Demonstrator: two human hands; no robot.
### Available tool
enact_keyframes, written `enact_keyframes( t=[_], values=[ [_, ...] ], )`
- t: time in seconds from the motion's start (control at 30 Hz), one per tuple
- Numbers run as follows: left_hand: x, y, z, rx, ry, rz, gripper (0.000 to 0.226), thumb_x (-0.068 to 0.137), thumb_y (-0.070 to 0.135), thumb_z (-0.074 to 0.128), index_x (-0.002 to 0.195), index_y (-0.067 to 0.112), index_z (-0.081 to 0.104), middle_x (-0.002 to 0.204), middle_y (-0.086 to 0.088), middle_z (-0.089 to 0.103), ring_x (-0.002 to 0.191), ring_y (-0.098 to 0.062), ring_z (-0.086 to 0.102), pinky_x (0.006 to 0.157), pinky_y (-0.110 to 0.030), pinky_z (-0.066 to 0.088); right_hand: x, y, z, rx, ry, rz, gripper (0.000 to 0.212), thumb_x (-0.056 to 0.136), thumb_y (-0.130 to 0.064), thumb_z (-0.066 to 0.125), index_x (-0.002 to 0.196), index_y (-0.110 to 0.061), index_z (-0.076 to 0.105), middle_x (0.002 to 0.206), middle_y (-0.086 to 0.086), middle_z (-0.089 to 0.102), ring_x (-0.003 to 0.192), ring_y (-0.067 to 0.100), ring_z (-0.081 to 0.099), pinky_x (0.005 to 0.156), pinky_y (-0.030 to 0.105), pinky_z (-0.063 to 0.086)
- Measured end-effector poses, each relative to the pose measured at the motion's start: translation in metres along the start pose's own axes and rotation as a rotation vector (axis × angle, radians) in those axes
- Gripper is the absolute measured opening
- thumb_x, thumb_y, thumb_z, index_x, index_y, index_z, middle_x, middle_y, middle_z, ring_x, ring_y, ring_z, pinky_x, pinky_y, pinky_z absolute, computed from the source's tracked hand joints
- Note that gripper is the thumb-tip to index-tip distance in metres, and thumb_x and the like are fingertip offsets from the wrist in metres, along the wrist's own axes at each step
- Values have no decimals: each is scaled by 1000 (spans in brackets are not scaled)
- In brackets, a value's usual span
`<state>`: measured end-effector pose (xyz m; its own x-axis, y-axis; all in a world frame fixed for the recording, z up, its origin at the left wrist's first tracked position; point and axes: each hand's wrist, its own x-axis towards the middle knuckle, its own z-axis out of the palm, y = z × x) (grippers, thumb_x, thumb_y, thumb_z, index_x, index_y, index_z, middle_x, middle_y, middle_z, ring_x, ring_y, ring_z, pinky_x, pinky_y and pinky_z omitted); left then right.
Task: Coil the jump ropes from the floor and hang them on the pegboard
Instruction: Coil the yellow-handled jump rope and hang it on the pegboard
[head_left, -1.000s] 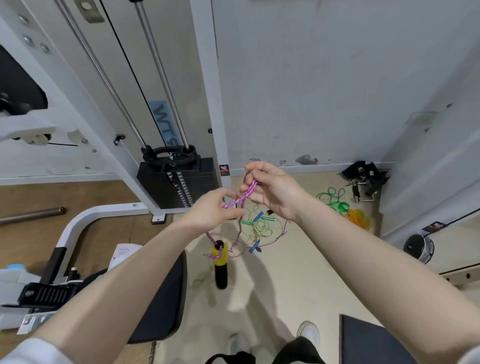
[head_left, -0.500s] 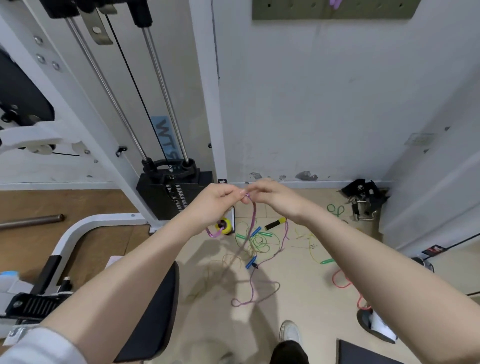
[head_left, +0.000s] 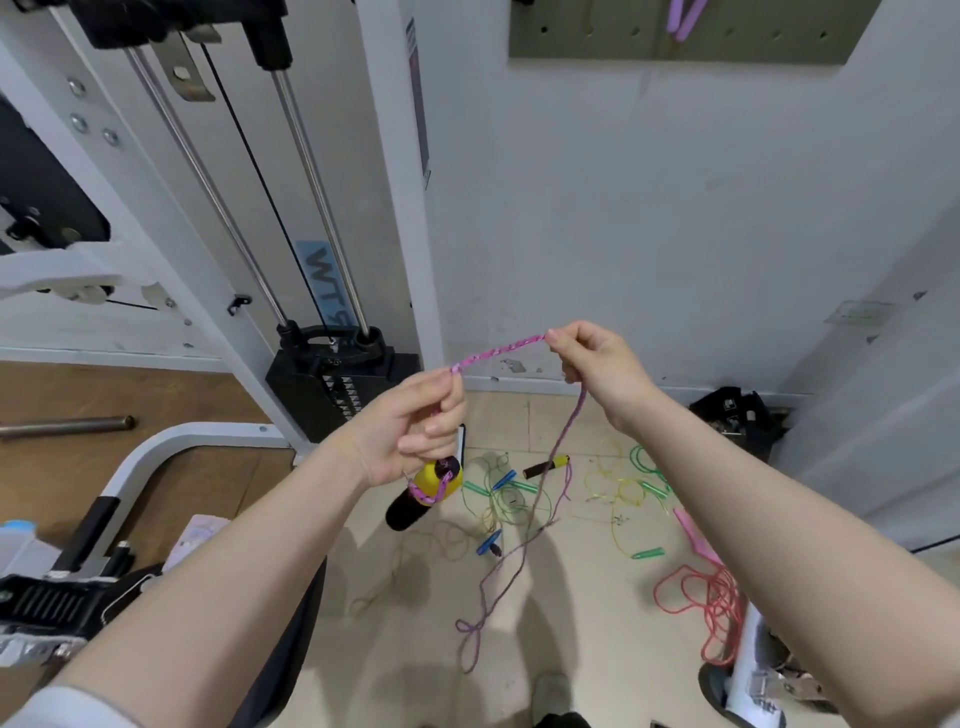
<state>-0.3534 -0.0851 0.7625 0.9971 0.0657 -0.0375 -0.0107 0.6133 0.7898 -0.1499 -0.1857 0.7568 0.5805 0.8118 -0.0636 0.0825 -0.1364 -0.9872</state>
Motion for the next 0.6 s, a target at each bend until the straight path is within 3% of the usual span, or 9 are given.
enact_keyframes(
  t=[0.07,0.13,0.23,0.33,0.37,0.43,0.5,0.53,0.6],
  values=[
    [5,7,4,-193,-190,48,28,96,25,48,119,16,60,73,-1,65,36,-4,31,41,-16,20,0,11,-1,-147,-42,-20,25,92,-23,55,69,-17,49,59,-2,38,54,10,34,53,17,32],
    [5,17,7,-337,-246,62,41,100,22,39,140,20,40,91,-11,69,39,-6,35,41,-18,19,-2,24,-3,-325,-135,-29,28,95,-25,51,68,-16,49,60,-2,41,56,10,38,54,16,34],
    [-2,26,8,-154,37,91,52,90,23,58,137,37,41,87,-6,72,28,-3,24,32,-14,19,-6,47,-5,-540,-320,-2,33,97,-30,43,68,-18,52,64,2,51,63,17,48,65,29,39],
    [-7,27,6,-19,441,220,63,93,-1,36,138,42,35,100,-10,72,29,0,36,30,-9,25,-13,53,-2,-711,-439,10,36,99,-32,39,66,-21,52,71,7,57,69,21,52,69,32,41],
    [-8,27,6,-41,515,235,70,91,-7,27,141,42,31,107,-12,70,37,-3,50,35,-9,36,-17,49,1,-770,-502,2,36,99,-32,38,69,-20,53,74,9,58,70,21,52,69,31,40],
    [-9,22,5,-87,556,245,83,86,-18,19,143,43,24,116,-17,65,73,-22,71,65,-21,56,-23,34,13,-928,-684,-47,35,99,-34,37,79,-16,60,82,9,61,75,19,49,70,29,37],
    [-9,16,2,-30,597,202,95,80,-25,16,143,47,19,128,-16,57,105,-33,64,92,-33,50,-33,11,31,-1078,-875,-132,37,99,-35,37,85,-14,64,84,3,63,74,14,47,69,26,36],
    [-8,11,-1,52,618,155,101,77,-27,15,142,49,15,133,-12,54,114,-31,59,97,-35,48,-39,-1,41,-1113,-929,-198,35,99,-34,39,79,-15,61,76,-1,59,69,13,45,66,25,33],
    [-7,1,-5,251,649,46,108,71,-29,15,142,52,12,136,-2,53,124,-21,52,85,-30,42,-51,-27,57,-1096,-952,-356,34,96,-26,46,64,-16,46,58,-4,44,54,9,39,56,25,28]
  ],
)
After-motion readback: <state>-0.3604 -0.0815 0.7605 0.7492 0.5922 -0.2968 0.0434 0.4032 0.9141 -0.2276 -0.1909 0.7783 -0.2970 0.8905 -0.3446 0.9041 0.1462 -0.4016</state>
